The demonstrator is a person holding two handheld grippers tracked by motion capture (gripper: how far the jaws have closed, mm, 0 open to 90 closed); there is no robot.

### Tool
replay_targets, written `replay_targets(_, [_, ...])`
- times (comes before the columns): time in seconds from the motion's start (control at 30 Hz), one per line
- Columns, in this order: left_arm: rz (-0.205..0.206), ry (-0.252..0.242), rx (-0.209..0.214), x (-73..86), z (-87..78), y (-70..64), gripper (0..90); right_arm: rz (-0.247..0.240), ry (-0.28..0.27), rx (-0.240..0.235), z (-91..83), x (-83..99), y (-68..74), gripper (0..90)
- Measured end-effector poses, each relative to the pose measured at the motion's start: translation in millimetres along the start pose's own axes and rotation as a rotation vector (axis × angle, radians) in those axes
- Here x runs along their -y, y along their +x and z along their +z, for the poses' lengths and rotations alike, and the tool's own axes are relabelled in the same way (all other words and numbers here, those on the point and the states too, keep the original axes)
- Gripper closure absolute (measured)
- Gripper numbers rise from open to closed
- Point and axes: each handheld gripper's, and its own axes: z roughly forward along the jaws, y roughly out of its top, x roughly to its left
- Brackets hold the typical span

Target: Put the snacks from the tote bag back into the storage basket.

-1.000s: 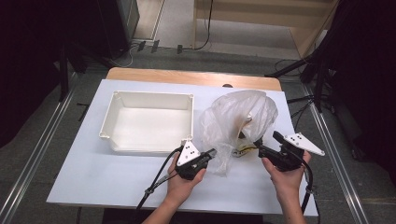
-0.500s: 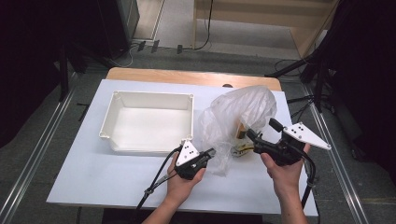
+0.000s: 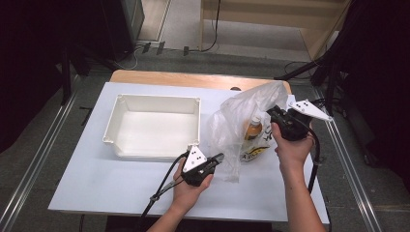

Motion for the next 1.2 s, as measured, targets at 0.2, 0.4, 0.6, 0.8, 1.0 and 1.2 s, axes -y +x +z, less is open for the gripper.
replay_targets(0.2, [0.002,0.003,0.0,0.0,0.1,0.0,90.0,0.013,0.139,0.041,39.9,17.7,-19.3,90.0])
replay_targets(0.4, [0.006,0.003,0.002,0.0,0.2,-0.1,90.0,0.102,0.296,0.05,69.1,56.6,-41.2,90.0])
replay_targets(0.6, [0.008,0.001,0.004,0.1,-0.7,-0.2,90.0,0.202,0.342,0.052,72.6,98.1,-59.7,90.0])
replay_targets(0.8, [0.002,-0.027,-0.037,-1.7,-4.7,-0.2,79.0,0.14,0.312,0.032,60.8,108.7,-57.6,86.8])
replay_targets(1.0, [0.02,-0.047,-0.09,-14.0,-19.7,-2.1,69.4,0.085,0.203,-0.003,46.7,114.1,-49.3,85.0])
replay_targets(1.2, [0.028,-0.139,-0.118,-48.2,-43.4,-4.1,55.8,0.059,0.168,-0.022,41.0,116.3,-46.1,85.2])
